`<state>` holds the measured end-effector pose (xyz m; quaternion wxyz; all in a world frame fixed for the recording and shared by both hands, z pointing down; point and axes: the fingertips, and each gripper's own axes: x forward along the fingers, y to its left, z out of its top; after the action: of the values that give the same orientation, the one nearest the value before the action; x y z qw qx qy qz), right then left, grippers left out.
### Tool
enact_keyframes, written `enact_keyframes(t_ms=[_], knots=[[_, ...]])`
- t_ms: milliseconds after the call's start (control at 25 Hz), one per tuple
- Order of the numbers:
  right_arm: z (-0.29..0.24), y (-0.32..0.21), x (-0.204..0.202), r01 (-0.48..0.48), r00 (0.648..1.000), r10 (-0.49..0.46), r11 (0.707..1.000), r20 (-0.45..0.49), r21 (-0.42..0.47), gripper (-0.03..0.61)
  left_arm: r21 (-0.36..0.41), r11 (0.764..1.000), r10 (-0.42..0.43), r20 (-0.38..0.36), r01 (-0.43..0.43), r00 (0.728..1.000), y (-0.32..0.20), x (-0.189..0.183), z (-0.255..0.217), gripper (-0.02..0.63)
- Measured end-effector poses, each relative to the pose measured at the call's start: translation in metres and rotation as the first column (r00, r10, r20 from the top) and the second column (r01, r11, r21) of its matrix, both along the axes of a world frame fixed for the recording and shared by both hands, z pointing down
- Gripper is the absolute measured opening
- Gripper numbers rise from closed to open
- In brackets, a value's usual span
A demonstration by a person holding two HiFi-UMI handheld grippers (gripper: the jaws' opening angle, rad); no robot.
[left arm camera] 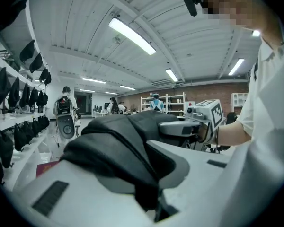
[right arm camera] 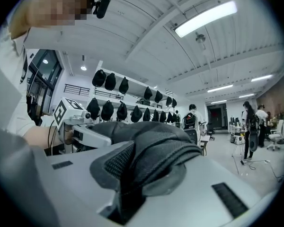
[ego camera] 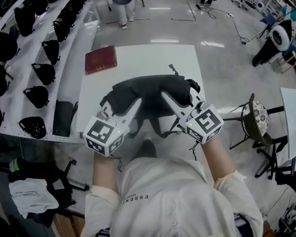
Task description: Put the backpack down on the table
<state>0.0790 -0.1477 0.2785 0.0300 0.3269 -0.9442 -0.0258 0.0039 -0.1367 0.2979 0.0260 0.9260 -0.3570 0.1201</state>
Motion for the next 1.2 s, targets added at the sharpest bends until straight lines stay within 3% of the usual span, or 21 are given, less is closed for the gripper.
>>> enact_keyframes(t_ms=[560, 1200], knots=[[-0.006, -0.181, -0.037, -0.064, 0.998, 0.065, 0.998, -0.018, 0.021, 0.08, 0.028, 0.997, 0.077, -0.008, -0.077, 0.997, -0.186, -0.038, -0.004, 0.067], [0.048, -0.312, -0.058, -0.067, 0.997, 0.066, 0.997, -0.036, -0.023, 0.083, 0.018, 0.994, 0.106, -0.025, -0.106, 0.994, -0.316, -0.058, 0.048, 0.067]])
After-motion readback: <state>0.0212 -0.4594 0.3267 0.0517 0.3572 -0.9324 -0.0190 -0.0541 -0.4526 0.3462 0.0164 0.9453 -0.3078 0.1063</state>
